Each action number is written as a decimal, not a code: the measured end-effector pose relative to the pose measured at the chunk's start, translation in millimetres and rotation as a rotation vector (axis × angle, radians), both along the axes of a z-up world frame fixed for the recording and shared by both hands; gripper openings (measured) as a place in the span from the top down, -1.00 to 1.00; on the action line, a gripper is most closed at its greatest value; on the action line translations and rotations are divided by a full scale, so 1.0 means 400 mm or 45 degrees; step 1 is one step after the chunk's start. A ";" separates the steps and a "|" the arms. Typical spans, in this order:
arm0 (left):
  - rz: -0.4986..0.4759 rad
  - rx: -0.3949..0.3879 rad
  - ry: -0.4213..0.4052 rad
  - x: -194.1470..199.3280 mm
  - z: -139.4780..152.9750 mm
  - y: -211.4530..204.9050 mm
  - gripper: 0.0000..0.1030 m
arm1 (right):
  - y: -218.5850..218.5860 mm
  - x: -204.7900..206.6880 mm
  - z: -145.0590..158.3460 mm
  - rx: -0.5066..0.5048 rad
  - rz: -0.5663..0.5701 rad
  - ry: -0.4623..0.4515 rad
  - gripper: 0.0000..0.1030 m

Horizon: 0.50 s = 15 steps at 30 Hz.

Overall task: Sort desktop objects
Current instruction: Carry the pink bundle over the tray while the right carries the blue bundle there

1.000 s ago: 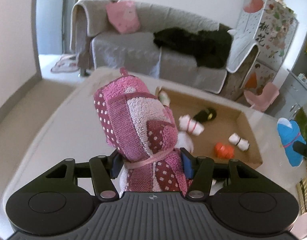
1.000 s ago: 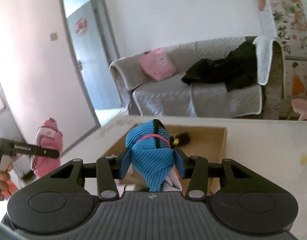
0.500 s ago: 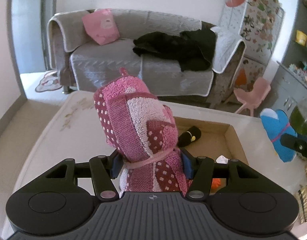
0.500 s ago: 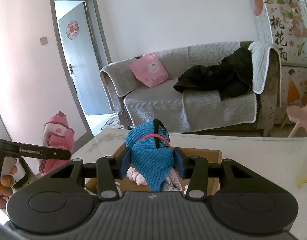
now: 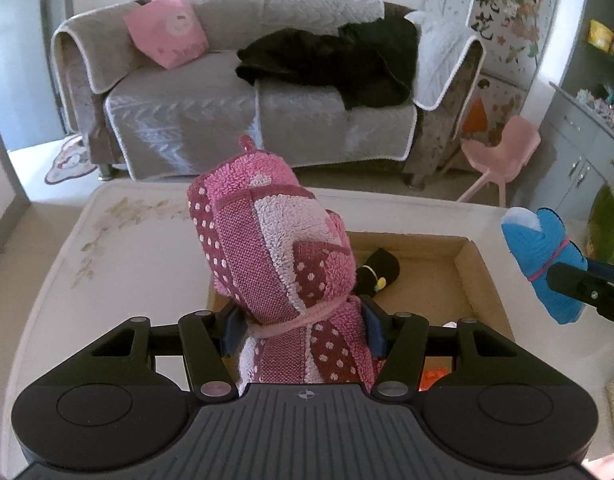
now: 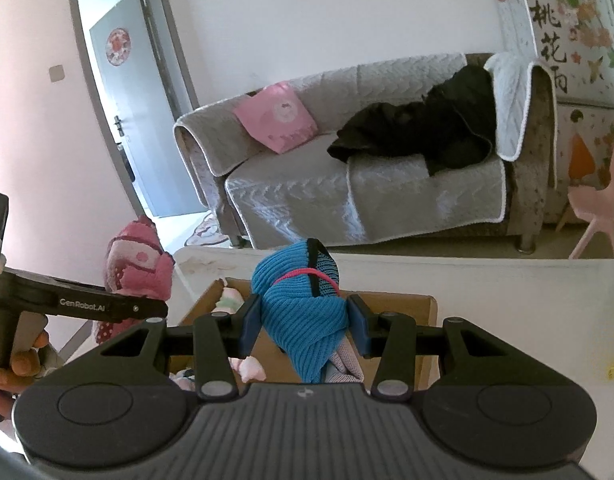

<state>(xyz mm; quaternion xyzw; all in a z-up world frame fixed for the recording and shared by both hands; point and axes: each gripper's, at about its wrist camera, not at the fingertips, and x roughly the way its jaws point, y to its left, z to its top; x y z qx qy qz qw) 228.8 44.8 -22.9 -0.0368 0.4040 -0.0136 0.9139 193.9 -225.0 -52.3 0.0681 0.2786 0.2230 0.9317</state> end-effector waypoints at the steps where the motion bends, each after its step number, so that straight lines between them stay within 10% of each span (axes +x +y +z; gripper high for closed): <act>1: -0.008 0.010 -0.001 0.006 -0.004 -0.006 -0.23 | -0.002 0.003 -0.003 0.001 0.000 0.005 0.18; 15: -0.084 0.111 -0.071 0.052 -0.052 -0.029 -0.24 | -0.022 0.055 -0.047 0.016 -0.023 0.111 0.18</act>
